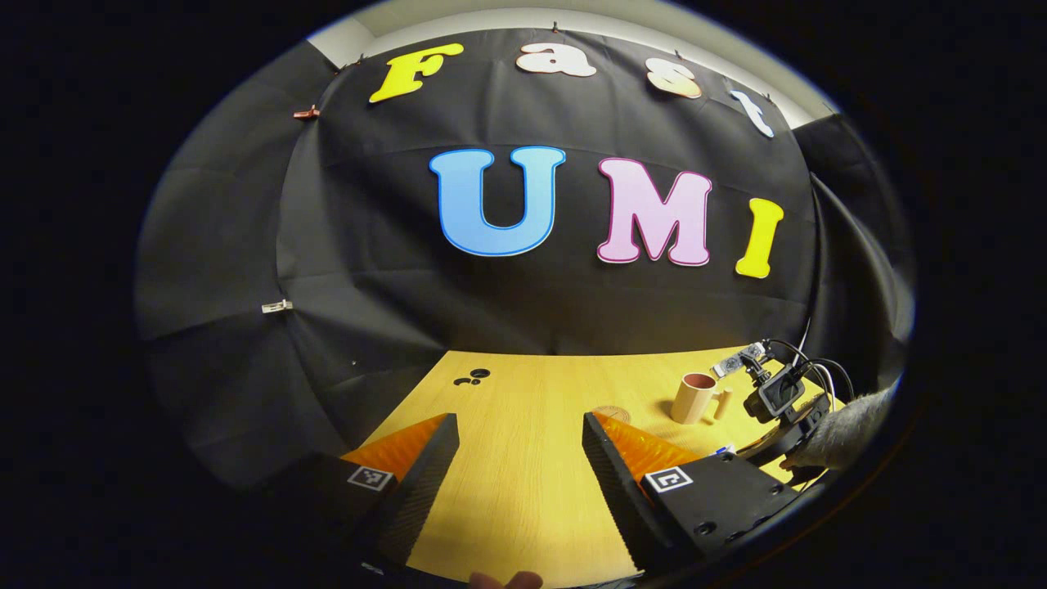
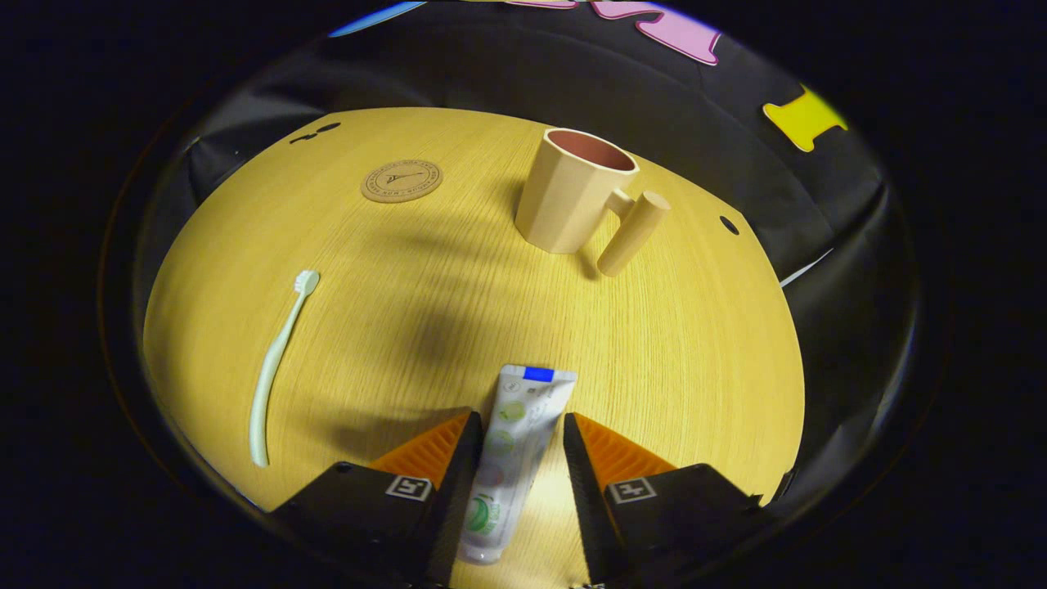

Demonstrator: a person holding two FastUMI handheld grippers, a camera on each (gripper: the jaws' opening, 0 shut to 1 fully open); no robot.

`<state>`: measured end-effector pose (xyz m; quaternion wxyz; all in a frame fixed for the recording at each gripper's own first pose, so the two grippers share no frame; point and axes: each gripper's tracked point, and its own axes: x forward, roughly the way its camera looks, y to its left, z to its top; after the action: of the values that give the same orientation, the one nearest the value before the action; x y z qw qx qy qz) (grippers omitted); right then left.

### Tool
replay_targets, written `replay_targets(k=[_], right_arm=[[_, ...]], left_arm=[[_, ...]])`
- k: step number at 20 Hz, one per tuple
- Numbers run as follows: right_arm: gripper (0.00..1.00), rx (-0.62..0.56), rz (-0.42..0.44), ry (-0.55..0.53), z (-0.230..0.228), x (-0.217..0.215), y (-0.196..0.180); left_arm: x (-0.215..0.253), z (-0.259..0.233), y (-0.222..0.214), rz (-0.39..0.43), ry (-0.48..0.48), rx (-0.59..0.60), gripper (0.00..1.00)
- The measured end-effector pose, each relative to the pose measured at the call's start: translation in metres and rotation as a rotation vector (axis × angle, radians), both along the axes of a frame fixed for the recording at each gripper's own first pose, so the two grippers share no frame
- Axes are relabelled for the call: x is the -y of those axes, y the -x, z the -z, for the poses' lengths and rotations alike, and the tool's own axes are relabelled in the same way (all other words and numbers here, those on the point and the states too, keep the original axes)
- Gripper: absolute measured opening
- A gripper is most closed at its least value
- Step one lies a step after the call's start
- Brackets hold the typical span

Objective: Put the toothbrush and toothpaste on the desktop into the cup, then pick up the cup and place it on the coaster on the desktop.

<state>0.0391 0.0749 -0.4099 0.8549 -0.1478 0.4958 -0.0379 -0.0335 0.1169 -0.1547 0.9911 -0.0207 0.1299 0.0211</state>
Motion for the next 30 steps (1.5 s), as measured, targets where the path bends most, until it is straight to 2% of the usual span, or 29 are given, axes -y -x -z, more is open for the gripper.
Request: replay_targets(k=[2,4,6,7,8,10,13,15,16,17,19,24,30], right_arm=[[0.54,-0.032,0.021,0.001,0.001,0.0,0.003],[0.36,-0.063,0.035,0.058,-0.001,0.013,0.006],[0.2,-0.075,0.038,0.023,0.001,0.011,0.008],[0.2,-0.078,0.035,-0.008,0.0,0.01,0.007],[0.15,-0.078,0.024,-0.063,0.0,0.005,0.006],[0.15,-0.086,0.043,-0.181,0.0,0.002,0.007],[0.12,-0.062,0.083,-0.289,-0.004,0.006,0.008],[0.1,-0.021,0.058,-0.316,-0.013,0.008,0.01],[0.1,0.008,0.032,-0.331,-0.021,0.008,0.01],[0.09,0.033,0.014,-0.351,-0.03,0.007,0.01],[0.09,0.078,-0.001,-0.405,-0.046,0.006,0.009],[0.1,0.177,-0.047,-0.498,-0.098,0.016,0.011],[0.09,0.215,-0.049,-0.603,-0.136,0.04,0.016]], left_arm=[[0.0,0.003,0.0,-0.004,-0.002,-0.006,0.96],[0.003,0.003,-0.001,-0.003,-0.011,-0.007,0.96],[0.006,0.003,-0.002,-0.004,-0.013,-0.008,0.96],[0.009,0.003,-0.003,-0.004,-0.01,-0.009,0.96],[0.013,0.005,-0.003,-0.004,-0.007,-0.013,0.96],[0.023,0.008,-0.005,0.001,-0.004,-0.025,0.96],[0.042,0.011,-0.01,0.016,-0.008,-0.036,0.96],[0.054,0.015,-0.016,0.027,-0.02,-0.047,0.96],[0.062,0.018,-0.02,0.035,-0.029,-0.053,0.92],[0.069,0.022,-0.024,0.042,-0.04,-0.061,0.96],[0.083,0.033,-0.033,0.058,-0.062,-0.081,0.96],[0.123,0.085,-0.054,0.1,-0.06,-0.196,0.96],[0.154,0.156,-0.079,0.112,-0.102,-0.353,0.96]])
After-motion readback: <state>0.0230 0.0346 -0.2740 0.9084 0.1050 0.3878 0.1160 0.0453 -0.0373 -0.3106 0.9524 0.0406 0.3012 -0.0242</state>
